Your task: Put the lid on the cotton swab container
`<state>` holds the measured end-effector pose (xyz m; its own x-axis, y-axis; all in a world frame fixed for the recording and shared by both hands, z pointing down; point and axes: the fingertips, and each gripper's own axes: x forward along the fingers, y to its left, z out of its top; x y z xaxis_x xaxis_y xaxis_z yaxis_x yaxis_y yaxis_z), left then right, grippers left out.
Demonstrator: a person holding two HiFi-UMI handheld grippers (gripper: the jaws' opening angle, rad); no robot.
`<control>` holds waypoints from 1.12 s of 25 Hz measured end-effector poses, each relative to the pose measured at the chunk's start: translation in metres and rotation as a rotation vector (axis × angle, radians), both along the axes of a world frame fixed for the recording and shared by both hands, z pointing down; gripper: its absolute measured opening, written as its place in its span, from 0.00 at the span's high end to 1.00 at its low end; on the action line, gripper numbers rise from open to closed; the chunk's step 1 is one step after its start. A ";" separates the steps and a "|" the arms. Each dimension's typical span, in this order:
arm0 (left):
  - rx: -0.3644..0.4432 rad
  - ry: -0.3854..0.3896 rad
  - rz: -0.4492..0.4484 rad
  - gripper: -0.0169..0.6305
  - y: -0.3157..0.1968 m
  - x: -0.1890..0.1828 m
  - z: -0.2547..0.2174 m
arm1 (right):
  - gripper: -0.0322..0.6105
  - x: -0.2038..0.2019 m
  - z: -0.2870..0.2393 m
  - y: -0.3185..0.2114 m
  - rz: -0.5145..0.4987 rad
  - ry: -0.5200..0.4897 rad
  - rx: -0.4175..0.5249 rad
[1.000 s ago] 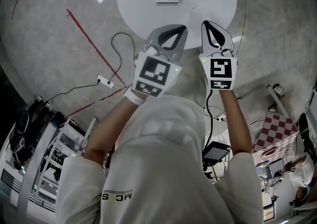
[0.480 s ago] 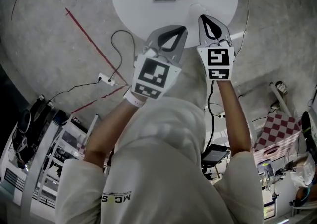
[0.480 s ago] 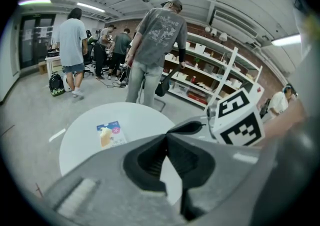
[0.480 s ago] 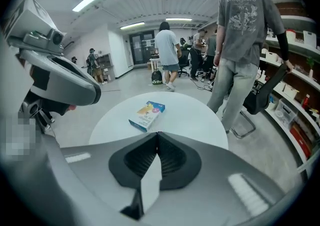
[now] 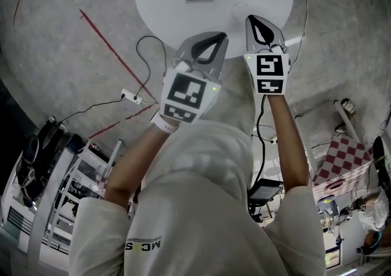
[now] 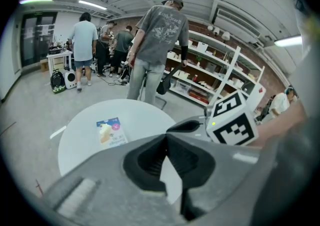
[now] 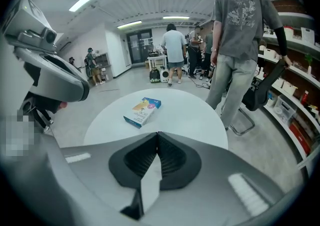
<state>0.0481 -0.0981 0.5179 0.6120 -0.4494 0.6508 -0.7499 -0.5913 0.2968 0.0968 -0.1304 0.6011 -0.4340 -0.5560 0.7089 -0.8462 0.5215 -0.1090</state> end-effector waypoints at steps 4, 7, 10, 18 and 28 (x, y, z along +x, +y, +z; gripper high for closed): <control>0.000 0.000 0.002 0.97 -0.003 0.000 0.000 | 0.95 0.000 0.003 -0.003 -0.009 0.016 0.003; -0.001 0.001 0.001 0.97 -0.006 -0.002 -0.001 | 0.95 -0.003 0.004 -0.004 -0.025 0.024 0.010; -0.001 -0.001 0.000 0.97 -0.007 -0.002 0.001 | 0.95 -0.002 0.007 -0.004 -0.016 0.011 -0.009; 0.021 0.001 -0.005 0.97 -0.009 -0.005 -0.008 | 0.95 -0.002 0.000 -0.003 0.002 0.006 0.001; 0.069 0.004 0.003 0.97 -0.002 -0.014 -0.046 | 0.95 -0.001 -0.058 0.005 0.024 -0.017 0.051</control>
<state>0.0342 -0.1003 0.4721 0.6160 -0.4911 0.6159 -0.7469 -0.6126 0.2585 0.0957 -0.1253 0.5429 -0.4319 -0.6015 0.6721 -0.8567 0.5066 -0.0972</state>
